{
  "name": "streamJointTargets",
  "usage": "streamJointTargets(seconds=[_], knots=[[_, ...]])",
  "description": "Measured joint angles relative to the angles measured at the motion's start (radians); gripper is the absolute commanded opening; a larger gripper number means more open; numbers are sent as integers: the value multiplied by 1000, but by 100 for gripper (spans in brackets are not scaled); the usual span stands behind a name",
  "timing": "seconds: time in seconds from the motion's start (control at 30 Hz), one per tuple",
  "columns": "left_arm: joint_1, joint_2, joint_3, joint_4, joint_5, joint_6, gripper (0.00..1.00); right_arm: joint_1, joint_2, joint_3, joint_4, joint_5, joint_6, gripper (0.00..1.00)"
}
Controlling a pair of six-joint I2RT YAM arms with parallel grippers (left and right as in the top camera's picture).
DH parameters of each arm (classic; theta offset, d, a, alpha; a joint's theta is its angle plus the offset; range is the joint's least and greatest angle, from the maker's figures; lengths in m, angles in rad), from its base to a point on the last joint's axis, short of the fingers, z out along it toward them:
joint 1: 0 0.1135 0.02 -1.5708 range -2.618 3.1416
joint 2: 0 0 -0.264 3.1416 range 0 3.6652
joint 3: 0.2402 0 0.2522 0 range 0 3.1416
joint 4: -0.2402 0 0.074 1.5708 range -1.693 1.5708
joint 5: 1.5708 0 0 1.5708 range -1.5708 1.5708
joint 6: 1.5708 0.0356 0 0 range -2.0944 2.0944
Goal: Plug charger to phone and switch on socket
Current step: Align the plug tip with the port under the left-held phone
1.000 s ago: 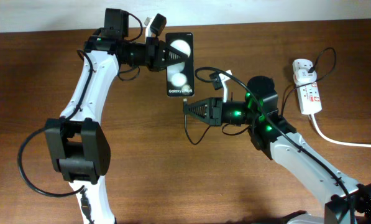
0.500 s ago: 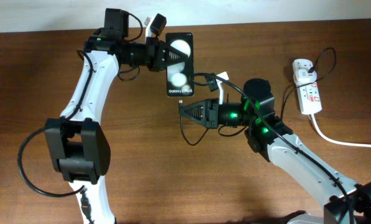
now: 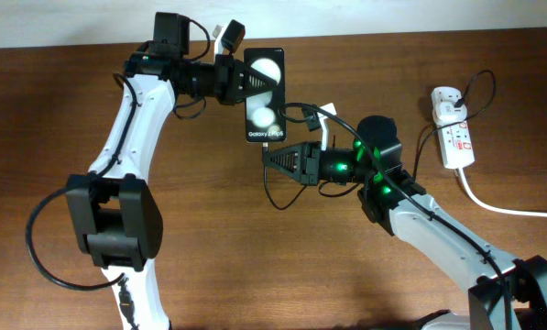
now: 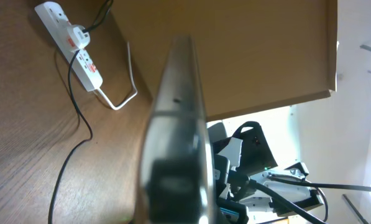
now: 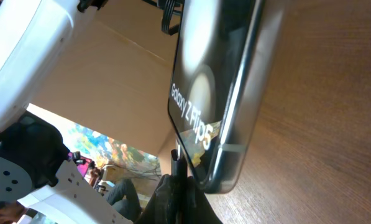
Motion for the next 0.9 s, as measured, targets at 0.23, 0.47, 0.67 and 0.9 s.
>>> streamJointTargets(seconds=[0.23, 0.47, 0.67, 0.9], knots=[[0, 0, 0, 0, 0, 0, 0, 0, 0, 0, -25, -3, 17, 4], [0, 0, 0, 1, 0, 0, 0, 0, 0, 0, -35, -3, 18, 4], [0, 0, 0, 1, 0, 0, 0, -8, 0, 0, -32, -7, 18, 4], [0, 0, 0, 2, 0, 0, 0, -17, 0, 0, -20, -14, 26, 4]])
